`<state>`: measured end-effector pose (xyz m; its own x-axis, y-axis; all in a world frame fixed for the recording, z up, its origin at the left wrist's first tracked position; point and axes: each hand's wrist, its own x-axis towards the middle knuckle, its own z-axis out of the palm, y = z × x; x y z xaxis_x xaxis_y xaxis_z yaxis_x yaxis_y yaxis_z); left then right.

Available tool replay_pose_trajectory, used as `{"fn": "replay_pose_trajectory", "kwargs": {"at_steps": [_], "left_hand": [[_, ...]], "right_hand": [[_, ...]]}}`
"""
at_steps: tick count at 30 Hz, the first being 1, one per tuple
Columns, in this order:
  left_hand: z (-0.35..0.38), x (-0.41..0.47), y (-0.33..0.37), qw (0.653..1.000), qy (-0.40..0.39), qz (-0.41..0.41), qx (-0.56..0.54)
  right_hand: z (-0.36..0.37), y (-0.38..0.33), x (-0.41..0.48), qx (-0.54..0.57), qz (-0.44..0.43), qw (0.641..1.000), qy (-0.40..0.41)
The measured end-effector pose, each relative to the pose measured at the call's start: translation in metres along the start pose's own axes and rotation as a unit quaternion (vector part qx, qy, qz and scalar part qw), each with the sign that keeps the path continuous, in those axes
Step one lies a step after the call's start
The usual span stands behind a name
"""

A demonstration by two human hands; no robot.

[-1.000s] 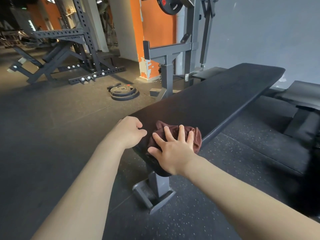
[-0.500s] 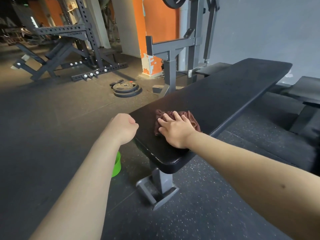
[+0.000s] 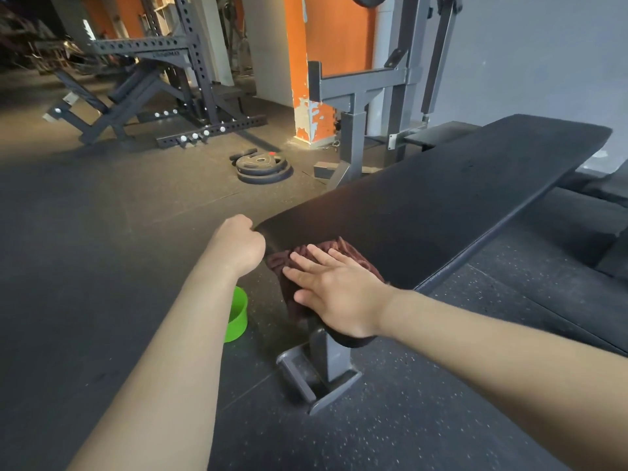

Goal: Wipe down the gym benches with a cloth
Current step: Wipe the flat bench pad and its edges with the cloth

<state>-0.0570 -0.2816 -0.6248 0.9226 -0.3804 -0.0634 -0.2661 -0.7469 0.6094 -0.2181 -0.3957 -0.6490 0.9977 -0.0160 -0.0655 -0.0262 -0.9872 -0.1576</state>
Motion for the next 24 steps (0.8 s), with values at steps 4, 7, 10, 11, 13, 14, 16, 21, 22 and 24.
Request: {"fn": "replay_pose_trajectory", "kwargs": {"at_steps": [4, 7, 10, 11, 13, 14, 16, 21, 22, 24], "left_hand": [[-0.004, 0.009, -0.017, 0.999, 0.015, -0.037, -0.037], [-0.002, 0.010, -0.018, 0.997, 0.029, -0.026, -0.060], [0.003, 0.007, -0.014, 0.996, 0.039, -0.014, -0.075], [0.006, 0.007, -0.013, 0.996, 0.042, -0.011, -0.082], [0.009, 0.007, -0.012, 0.996, 0.044, 0.002, -0.082], [0.009, 0.007, -0.011, 0.996, 0.040, 0.006, -0.079], [0.011, 0.004, -0.007, 0.997, 0.024, 0.019, -0.072], [0.010, -0.002, -0.002, 0.998, 0.016, 0.058, -0.030], [0.010, -0.003, -0.002, 0.998, 0.019, 0.064, -0.021], [0.011, -0.004, 0.000, 0.997, 0.019, 0.073, -0.006]], "right_hand": [[-0.003, 0.000, 0.050, -0.006, 0.031, 0.999, -0.020], [-0.007, 0.002, 0.080, -0.007, 0.066, 0.997, -0.041], [-0.010, 0.006, 0.104, -0.029, 0.094, 0.994, -0.052], [-0.012, 0.010, 0.111, -0.028, 0.099, 0.993, -0.056], [-0.016, 0.021, 0.123, -0.014, 0.109, 0.992, -0.054], [-0.020, 0.030, 0.130, -0.011, 0.119, 0.992, -0.047], [-0.026, 0.054, 0.140, -0.003, 0.155, 0.987, -0.034], [-0.024, 0.072, 0.158, -0.009, 0.192, 0.981, -0.007], [-0.022, 0.064, 0.152, -0.007, 0.178, 0.984, 0.005], [-0.017, 0.051, 0.130, -0.001, 0.127, 0.992, 0.015]]}}
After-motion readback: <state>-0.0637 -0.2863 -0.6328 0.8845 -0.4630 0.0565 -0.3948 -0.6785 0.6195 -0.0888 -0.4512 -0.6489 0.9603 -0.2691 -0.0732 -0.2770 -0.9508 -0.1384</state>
